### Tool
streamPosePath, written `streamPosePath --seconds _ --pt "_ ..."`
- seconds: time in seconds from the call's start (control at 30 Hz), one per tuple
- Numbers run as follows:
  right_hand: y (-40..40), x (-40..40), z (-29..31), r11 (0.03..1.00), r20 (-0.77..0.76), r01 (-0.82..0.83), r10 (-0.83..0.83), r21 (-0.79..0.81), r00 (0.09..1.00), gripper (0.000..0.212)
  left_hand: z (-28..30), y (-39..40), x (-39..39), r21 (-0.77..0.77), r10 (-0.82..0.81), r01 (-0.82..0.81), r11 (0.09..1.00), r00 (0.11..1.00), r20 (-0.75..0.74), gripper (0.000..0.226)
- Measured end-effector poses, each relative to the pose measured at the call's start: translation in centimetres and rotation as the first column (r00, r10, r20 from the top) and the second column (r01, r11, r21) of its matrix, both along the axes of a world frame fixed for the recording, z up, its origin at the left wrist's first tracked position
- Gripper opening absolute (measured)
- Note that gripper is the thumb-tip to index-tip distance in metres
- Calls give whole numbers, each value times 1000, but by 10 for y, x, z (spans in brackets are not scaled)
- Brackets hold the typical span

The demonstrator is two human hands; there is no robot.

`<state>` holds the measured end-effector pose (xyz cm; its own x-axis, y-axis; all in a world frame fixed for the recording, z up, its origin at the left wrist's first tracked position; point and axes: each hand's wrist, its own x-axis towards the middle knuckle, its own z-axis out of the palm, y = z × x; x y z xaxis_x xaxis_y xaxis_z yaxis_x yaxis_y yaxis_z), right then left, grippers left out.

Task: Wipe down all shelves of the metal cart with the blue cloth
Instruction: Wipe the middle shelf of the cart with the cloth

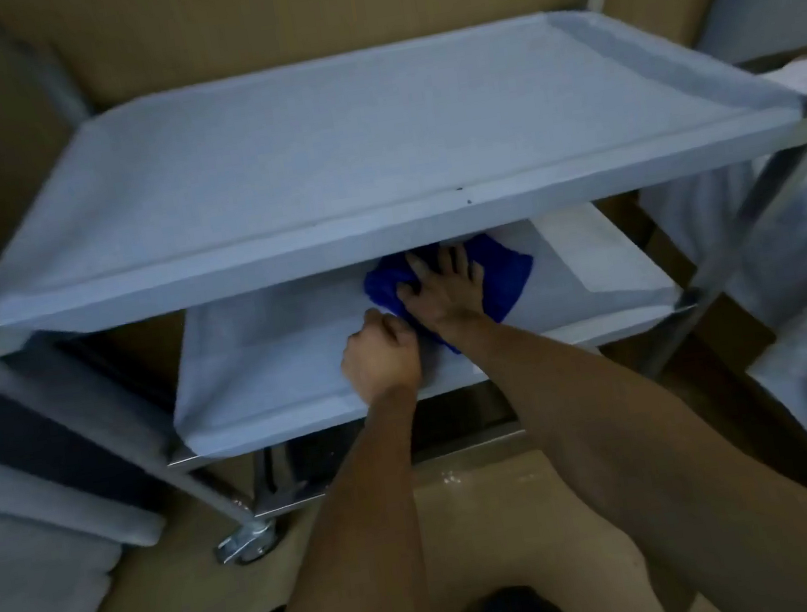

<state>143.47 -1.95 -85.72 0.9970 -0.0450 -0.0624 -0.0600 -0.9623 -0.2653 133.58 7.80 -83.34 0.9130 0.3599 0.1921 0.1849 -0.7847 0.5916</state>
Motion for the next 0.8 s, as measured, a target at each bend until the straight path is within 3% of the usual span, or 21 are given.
streamPosePath --seconds 0.1,0.23,0.37,0.47,0.53,0.63,0.8 --pt "1 -14 4 978 16 207 -207 21 978 70 4 46 -31 11 108 -108 994 993 38 30" --pt "12 -30 8 972 -5 232 -232 39 973 69 -1 135 -75 -22 438 -438 899 899 -7 36" --pt "15 -46 8 975 -21 221 -221 0 975 65 14 171 -95 -44 542 -541 840 840 12 22" --pt "27 -58 19 972 -62 235 -236 -14 970 63 31 188 -94 -160 705 -691 705 708 47 39" --pt "33 -65 25 975 -79 222 -223 -26 972 65 41 199 -90 -230 686 -657 718 723 74 48" --pt "33 -73 27 980 -84 196 -197 -18 977 69 56 213 -82 -393 662 -586 708 745 82 28" --pt "25 -63 12 984 -49 177 -178 -15 983 75 53 245 -73 -389 604 -517 762 785 139 33"
